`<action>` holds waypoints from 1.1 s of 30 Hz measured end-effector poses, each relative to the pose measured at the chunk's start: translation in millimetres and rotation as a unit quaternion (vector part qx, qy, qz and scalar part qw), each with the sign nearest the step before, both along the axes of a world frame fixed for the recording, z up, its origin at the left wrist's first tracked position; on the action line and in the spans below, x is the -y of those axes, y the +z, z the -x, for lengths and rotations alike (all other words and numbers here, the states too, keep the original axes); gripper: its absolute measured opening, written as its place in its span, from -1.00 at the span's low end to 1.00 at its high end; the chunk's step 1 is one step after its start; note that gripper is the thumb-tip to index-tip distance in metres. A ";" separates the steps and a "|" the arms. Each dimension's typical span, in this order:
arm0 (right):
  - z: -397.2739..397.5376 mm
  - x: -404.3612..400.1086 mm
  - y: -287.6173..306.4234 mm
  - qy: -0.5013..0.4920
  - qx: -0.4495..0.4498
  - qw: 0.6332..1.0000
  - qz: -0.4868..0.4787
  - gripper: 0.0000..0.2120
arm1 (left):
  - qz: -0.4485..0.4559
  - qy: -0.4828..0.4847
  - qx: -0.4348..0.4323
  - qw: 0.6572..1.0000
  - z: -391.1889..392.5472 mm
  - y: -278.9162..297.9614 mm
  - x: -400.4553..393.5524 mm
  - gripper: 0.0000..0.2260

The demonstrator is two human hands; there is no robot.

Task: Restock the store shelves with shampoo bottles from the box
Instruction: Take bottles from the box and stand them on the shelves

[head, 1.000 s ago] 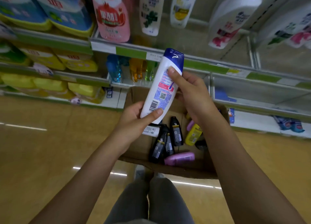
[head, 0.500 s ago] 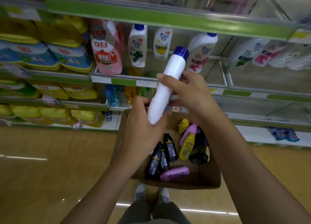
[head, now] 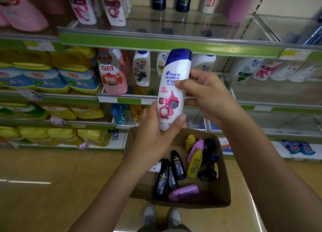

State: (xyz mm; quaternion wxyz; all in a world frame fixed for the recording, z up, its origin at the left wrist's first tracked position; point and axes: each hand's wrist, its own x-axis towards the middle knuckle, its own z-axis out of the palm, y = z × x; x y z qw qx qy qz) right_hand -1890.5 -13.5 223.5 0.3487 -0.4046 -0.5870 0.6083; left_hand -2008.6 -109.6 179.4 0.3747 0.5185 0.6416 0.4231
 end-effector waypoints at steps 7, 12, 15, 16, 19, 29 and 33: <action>-1.2 2.4 8.7 0.022 -0.045 0.999 0.019 -0.82 | 0.031 -0.020 0.199 0.979 28.2 14.5 -0.9 -0.68; 8.2 3.6 16.5 0.002 -0.048 0.999 0.012 -0.74 | 0.010 -0.015 0.161 0.987 35.6 18.9 -1.2 -0.69; 12.5 4.6 17.6 -0.011 -0.036 0.999 0.003 -0.70 | 0.011 -0.043 0.150 0.988 44.4 22.4 -0.9 -0.73; 13.3 5.0 17.9 -0.014 -0.036 0.999 0.001 -0.70 | 0.013 -0.054 0.150 0.987 47.7 23.8 -0.5 -0.75; 14.8 5.9 21.0 -0.016 -0.045 0.999 0.003 -0.72 | 0.010 -0.072 0.159 0.985 55.0 27.6 -0.4 -0.81; 18.7 -12.0 36.5 -0.027 -0.063 0.998 -0.001 -0.64 | -0.005 -0.063 0.149 0.987 56.1 37.9 -22.0 -0.65; 20.7 -30.5 44.5 -0.004 -0.076 0.997 -0.004 -0.66 | -0.019 -0.031 0.146 0.989 56.9 42.3 -37.5 -0.63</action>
